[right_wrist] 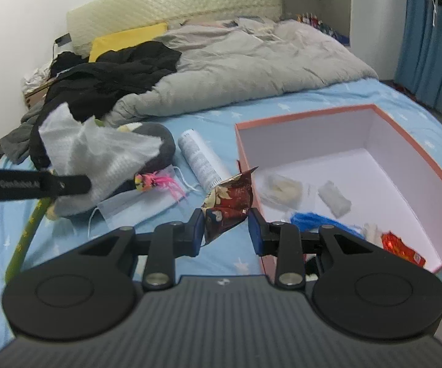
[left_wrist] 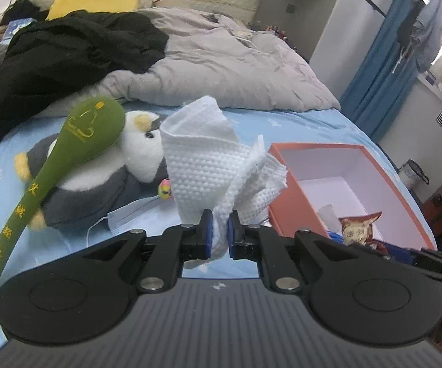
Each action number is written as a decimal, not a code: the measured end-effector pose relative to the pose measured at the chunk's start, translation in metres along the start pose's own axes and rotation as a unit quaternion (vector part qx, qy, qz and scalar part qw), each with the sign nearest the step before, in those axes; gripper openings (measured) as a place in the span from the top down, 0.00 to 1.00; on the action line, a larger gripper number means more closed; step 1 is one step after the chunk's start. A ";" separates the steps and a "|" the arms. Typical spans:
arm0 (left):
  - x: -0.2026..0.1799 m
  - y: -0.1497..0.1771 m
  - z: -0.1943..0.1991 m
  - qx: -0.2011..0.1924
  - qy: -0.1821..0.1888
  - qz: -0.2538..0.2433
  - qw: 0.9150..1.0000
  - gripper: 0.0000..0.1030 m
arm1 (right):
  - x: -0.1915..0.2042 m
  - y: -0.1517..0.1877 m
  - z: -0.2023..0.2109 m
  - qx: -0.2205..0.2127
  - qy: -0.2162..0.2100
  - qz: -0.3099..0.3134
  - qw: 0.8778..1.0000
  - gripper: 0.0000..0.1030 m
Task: Organize soft objects
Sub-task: 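Lift the snack wrapper toward the pink box while the left gripper lifts the tissue, then open the right gripper over the pink box while the left gripper releases the tissue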
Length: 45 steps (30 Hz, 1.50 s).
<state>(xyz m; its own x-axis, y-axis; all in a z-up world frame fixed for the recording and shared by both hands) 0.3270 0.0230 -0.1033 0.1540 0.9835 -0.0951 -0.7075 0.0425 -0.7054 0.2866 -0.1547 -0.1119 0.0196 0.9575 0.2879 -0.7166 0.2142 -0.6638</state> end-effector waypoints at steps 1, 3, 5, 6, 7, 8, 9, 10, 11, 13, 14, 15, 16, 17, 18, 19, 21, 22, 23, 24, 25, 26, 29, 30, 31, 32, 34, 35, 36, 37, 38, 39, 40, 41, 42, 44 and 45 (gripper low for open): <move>-0.003 0.002 0.000 -0.002 0.000 -0.001 1.000 0.88 | -0.004 0.003 0.002 0.001 -0.003 -0.002 1.000 0.67; -0.011 0.008 -0.001 -0.004 0.001 0.001 1.000 0.88 | -0.013 0.011 0.004 0.003 -0.003 0.001 1.000 0.67; -0.021 0.018 0.005 -0.013 0.004 0.003 1.000 0.88 | -0.020 0.020 0.009 -0.002 -0.008 0.005 1.000 0.67; -0.028 0.022 0.008 -0.017 0.009 0.002 1.000 0.88 | -0.024 0.023 0.013 -0.007 -0.008 0.010 1.000 0.67; -0.035 0.026 0.011 -0.020 0.019 0.000 1.000 0.88 | -0.026 0.026 0.019 -0.015 -0.008 0.014 1.000 0.67; -0.042 0.031 0.016 -0.023 0.027 0.002 0.999 0.88 | -0.028 0.027 0.024 -0.022 -0.009 0.017 1.000 0.67; -0.047 0.033 0.020 -0.026 0.032 0.001 0.999 0.88 | -0.030 0.028 0.031 -0.029 -0.010 0.014 0.999 0.67; -0.053 0.034 0.025 -0.029 0.034 -0.003 0.999 0.88 | -0.032 0.028 0.036 -0.033 -0.010 0.009 0.999 0.67; -0.058 0.034 0.031 -0.031 0.033 -0.009 0.999 0.88 | -0.033 0.027 0.044 -0.039 -0.013 0.003 0.999 0.67; -0.067 0.030 0.043 -0.037 0.037 -0.017 0.998 0.88 | -0.033 0.022 0.057 -0.048 -0.012 -0.001 0.999 0.67; -0.071 0.028 0.050 -0.042 0.042 -0.021 0.998 0.88 | -0.033 0.018 0.065 -0.055 -0.014 -0.001 0.998 0.67; -0.075 0.024 0.055 -0.046 0.043 -0.023 0.998 0.88 | -0.032 0.013 0.073 -0.061 -0.018 -0.002 0.998 0.67; -0.080 0.020 0.060 -0.052 0.045 -0.028 0.997 0.88 | -0.032 0.009 0.080 -0.067 -0.018 -0.004 0.998 0.67; -0.086 0.015 0.066 -0.058 0.050 -0.032 0.997 0.88 | -0.032 0.004 0.087 -0.075 -0.016 -0.004 0.997 0.67; -0.091 0.011 0.071 -0.063 0.057 -0.034 0.996 0.88 | -0.032 -0.001 0.095 -0.083 -0.015 -0.001 0.996 0.67; -0.097 0.007 0.075 -0.067 0.066 -0.038 0.995 0.88 | -0.032 -0.005 0.100 -0.088 -0.016 -0.001 0.996 0.67; -0.109 -0.001 0.081 -0.071 0.085 -0.041 0.993 0.88 | -0.035 -0.012 0.112 -0.096 -0.015 -0.008 0.995 0.67; -0.114 -0.005 0.083 -0.073 0.092 -0.043 0.992 0.88 | -0.037 -0.015 0.116 -0.099 -0.015 -0.009 0.995 0.67; -0.121 -0.009 0.086 -0.075 0.098 -0.044 0.991 0.88 | -0.039 -0.017 0.119 -0.102 -0.013 -0.009 0.995 0.67; -0.127 -0.012 0.088 -0.076 0.103 -0.046 0.991 0.88 | -0.043 -0.020 0.122 -0.104 -0.006 -0.012 0.994 0.67; -0.134 -0.014 0.090 -0.078 0.108 -0.050 0.990 0.88 | -0.047 -0.023 0.124 -0.107 0.000 -0.015 0.994 0.67; -0.141 -0.017 0.091 -0.080 0.111 -0.057 0.989 0.88 | -0.052 -0.024 0.127 -0.108 0.002 -0.018 0.994 0.67; -0.163 -0.024 0.086 -0.075 0.120 -0.070 0.987 0.88 | -0.067 -0.026 0.129 -0.106 0.008 -0.026 0.994 0.67; -0.168 -0.025 0.082 -0.073 0.123 -0.073 0.987 0.88 | -0.074 -0.027 0.128 -0.101 0.008 -0.032 0.994 0.67; -0.175 -0.026 0.077 -0.069 0.125 -0.078 0.987 0.88 | -0.081 -0.027 0.124 -0.096 0.010 -0.040 0.994 0.67; -0.183 -0.027 0.068 -0.063 0.125 -0.085 0.986 0.88 | -0.088 -0.028 0.121 -0.093 0.013 -0.046 0.994 0.67; -0.196 -0.027 0.049 -0.049 0.126 -0.093 0.986 0.88 | -0.105 -0.027 0.110 -0.082 0.019 -0.057 0.995 0.67; -0.201 -0.027 0.037 -0.041 0.128 -0.095 0.986 0.88 | -0.113 -0.027 0.103 -0.076 0.022 -0.063 0.995 0.67; -0.205 -0.028 0.025 -0.032 0.128 -0.096 0.987 0.88 | -0.122 -0.027 0.094 -0.067 0.025 -0.070 0.995 0.67; -0.209 -0.027 0.014 -0.023 0.129 -0.096 0.987 0.88 | -0.130 -0.027 0.085 -0.059 0.028 -0.076 0.995 0.67; -0.213 -0.026 0.001 -0.013 0.129 -0.099 0.987 0.88 | -0.138 -0.027 0.076 -0.051 0.031 -0.082 0.995 0.67; -0.217 -0.026 -0.010 -0.003 0.128 -0.103 0.986 0.88 | -0.147 -0.026 0.066 -0.042 0.032 -0.088 0.995 0.67; -0.220 -0.025 -0.023 0.006 0.128 -0.106 0.986 0.88 | -0.153 -0.026 0.058 -0.035 0.033 -0.093 0.995 0.66; -0.223 -0.024 -0.035 0.015 0.128 -0.109 0.986 0.88 | -0.158 -0.025 0.050 -0.028 0.033 -0.095 0.995 0.66; -0.227 -0.023 -0.047 0.024 0.128 -0.110 0.985 0.88 | -0.165 -0.025 0.041 -0.020 0.033 -0.099 0.994 0.66; -0.235 -0.022 -0.071 0.040 0.128 -0.113 0.985 0.88 | -0.179 -0.024 0.028 -0.011 0.039 -0.105 0.994 0.66; -0.238 -0.021 -0.080 0.046 0.127 -0.116 0.984 0.88 | -0.185 -0.024 0.022 -0.007 0.040 -0.106 0.994 0.66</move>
<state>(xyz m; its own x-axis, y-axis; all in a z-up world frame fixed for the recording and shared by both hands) 0.3608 -0.2257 -0.1222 0.4781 0.8700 -0.1203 -0.6903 0.2876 -0.6639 0.2850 -0.3409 -0.1338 0.2244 0.9027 0.3670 -0.6801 0.4148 -0.6045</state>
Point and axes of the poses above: each gripper's, at about its wrist camera, not at the fingertips, and z roughly against the way its jaws point, x to its left, y to its underside, the point moved 9 cm from there along -z, roughly the way its jaws point, and after that the axes turned 13 degrees about -z, right-handed, at the moved point
